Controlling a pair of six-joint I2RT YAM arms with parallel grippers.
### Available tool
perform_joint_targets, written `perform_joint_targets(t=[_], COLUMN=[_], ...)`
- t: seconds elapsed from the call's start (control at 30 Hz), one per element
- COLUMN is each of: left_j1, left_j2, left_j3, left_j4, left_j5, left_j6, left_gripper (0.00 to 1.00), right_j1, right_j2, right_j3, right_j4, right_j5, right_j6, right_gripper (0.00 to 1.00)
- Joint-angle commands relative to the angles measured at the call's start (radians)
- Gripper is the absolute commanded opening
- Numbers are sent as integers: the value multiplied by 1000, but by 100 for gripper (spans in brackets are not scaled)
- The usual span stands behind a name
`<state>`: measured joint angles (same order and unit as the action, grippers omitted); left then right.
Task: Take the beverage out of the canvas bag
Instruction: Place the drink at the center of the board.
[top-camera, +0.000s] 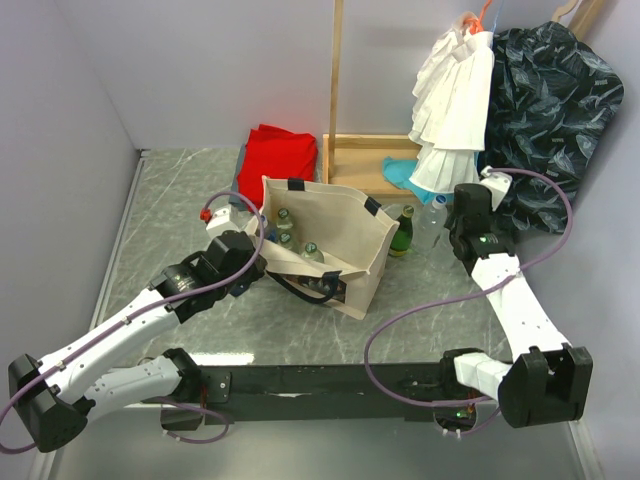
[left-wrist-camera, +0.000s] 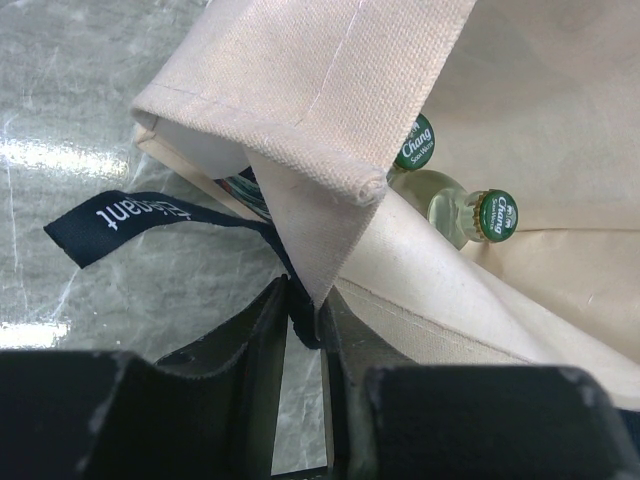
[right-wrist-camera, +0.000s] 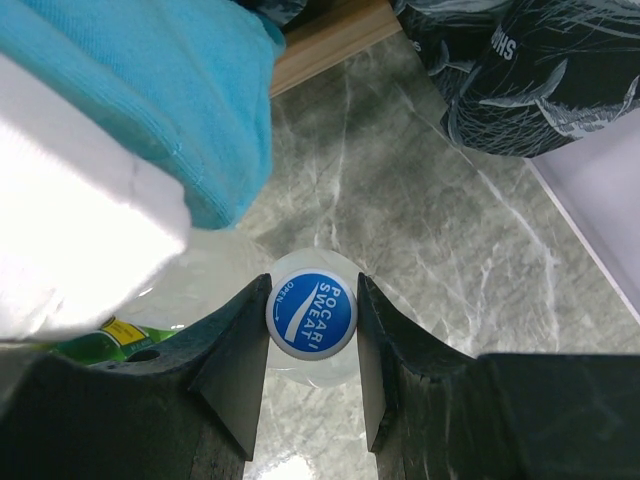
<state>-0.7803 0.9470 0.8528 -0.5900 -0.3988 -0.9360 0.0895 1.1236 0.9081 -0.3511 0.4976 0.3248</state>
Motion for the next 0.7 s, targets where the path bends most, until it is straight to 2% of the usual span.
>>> perform_joint_targets(t=[0.0,0.07,0.13,0.2,0.27,0.37,0.4,0.47,0.6,0.67], left_j1=[-2,-2,-1,-2,-2,-2,-2,-2,-2,-1], left_j2=[6,7,13,18,21,19,19,16,18,19], left_j3=[31,29,29,32,37,40,40,38,37,38], left_j4=[-2,2,7,7,6,2,5,7,6,7], left_j5=[17,18,25,28,26,21,23,25,23,26], left_j6=[19,20,20,22,23,25,25,23,23,25], left_gripper=[25,25,25,24,24,25,25,25,25,25], right_j1=[10,12,13,16,18,19,21,19,26,26], right_j2=[-47,-50,-48,-50,-45,-39,-38,-41,-51,-61], right_j3=[28,34,38,37,37,44,44,48,54,57], right_j4=[63,51,38,37,38,29,29,27,15,11], right_j5=[24,10,-2,-10,-10,-13,-33,-45,-44,-28], right_j6=[22,22,26,26,28,28,22,23,28,28], right_gripper=[2,3,9,9,18,18,21,23,38,39])
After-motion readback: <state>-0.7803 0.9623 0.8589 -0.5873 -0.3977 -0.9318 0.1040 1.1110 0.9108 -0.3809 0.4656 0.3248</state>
